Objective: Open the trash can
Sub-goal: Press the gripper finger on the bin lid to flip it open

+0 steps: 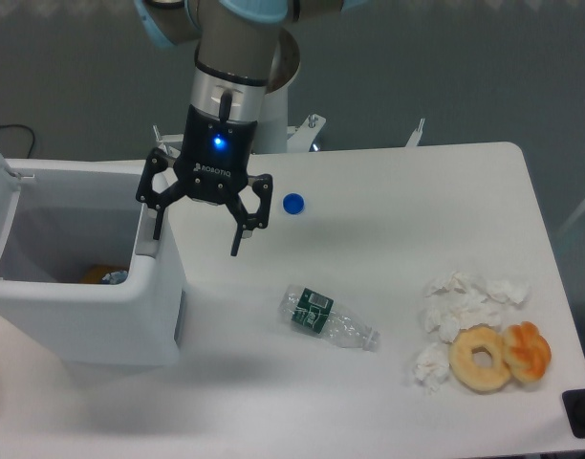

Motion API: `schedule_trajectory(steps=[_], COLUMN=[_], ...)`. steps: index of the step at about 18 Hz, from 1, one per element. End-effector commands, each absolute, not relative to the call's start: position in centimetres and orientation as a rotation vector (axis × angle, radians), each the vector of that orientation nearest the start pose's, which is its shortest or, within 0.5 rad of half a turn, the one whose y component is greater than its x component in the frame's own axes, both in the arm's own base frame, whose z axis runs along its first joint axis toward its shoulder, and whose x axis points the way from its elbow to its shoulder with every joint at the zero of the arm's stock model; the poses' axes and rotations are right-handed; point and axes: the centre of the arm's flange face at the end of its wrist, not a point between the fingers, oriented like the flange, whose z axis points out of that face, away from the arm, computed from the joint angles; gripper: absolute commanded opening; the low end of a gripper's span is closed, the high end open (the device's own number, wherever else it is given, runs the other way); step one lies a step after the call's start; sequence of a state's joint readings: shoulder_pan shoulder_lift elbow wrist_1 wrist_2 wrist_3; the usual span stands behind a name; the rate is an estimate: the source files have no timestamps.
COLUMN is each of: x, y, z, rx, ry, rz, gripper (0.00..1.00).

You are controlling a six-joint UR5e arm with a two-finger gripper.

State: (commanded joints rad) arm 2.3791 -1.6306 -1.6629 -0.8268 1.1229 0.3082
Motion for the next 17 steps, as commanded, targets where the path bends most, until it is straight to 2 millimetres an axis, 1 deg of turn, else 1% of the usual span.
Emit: schedule_trajectory(steps=[2,3,5,6,7,9,10,13,15,17], x=[-28.2,-29.3,-30.6,-31.5,-32.1,-33.1,-33.7,-35.2,-35.6,-36.2], y=[50.4,50.5,50.1,49.7,49.6,50.0,50.1,49.8,49.6,49.5], z=[51.3,51.2,51.6,51.5,51.1,50.5,49.8,48.7,48.4,47.6], rx=[-2.368,-2.366,-2.359,-2.357,-2.366,-2.394,-2.416,-2.467,-2.493,-2.516], ry=[-0.442,-0.458,-0.473,-0.478,-0.465,-0.356,-0.298,-0.119,0.008,0.077], rz=[-0.062,-0.056,-0.033,-0.023,-0.014,0.03,0.057,0.157,0.225,0.26], gripper=[1.0,1.0,1.0,1.0,1.0,1.0,1.0,1.0,1.0,1.0])
